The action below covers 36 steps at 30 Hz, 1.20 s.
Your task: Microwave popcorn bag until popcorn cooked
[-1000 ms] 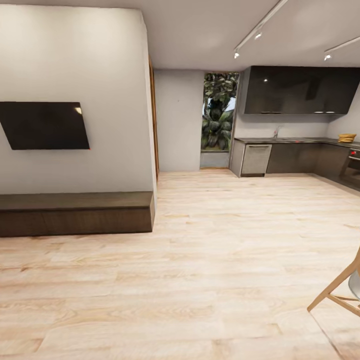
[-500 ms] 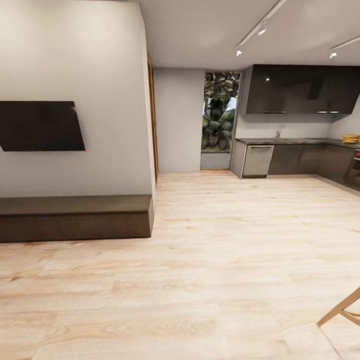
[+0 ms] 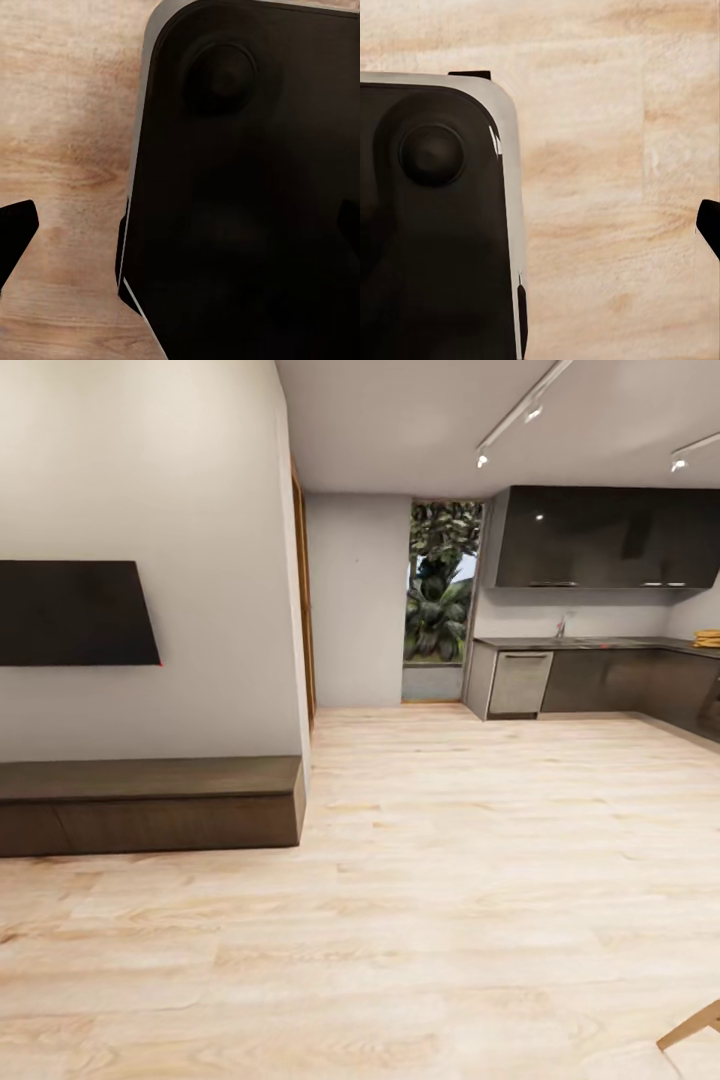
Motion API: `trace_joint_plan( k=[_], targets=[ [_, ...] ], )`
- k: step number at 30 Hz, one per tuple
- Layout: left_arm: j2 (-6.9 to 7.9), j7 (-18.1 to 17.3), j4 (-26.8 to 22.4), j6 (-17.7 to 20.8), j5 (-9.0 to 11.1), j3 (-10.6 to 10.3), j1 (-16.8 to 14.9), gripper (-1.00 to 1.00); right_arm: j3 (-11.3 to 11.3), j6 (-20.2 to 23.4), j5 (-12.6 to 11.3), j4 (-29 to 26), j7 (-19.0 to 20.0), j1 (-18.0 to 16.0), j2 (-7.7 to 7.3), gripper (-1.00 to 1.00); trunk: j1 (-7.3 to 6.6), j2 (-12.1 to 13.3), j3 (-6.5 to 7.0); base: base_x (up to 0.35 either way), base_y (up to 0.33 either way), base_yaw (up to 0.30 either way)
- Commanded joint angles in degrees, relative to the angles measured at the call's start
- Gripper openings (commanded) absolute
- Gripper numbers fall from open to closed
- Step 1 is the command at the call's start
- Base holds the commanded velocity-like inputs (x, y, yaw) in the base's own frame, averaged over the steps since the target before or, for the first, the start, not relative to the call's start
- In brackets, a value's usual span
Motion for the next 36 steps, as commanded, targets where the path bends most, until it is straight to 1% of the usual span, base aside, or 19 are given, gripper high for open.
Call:
trace_joint_plan(
  k=[1,36],
  targets=[
    [-0.01,0.0,-0.1,-0.1,0.0,0.3,0.0,1.0,-0.1,-0.3,0.0,0.1,-0.1,0.0,0.01,1.0,0.03,0.0,-0.03,0.259,0.0,0.0],
    [-0.01,0.0,-0.1,-0.1,0.0,0.3,0.0,1.0,-0.1,-0.2,0.0,0.1,-0.1,0.0,0.03,1.0,0.03,0.0,-0.03,0.259,0.0,0.0]
  ],
)
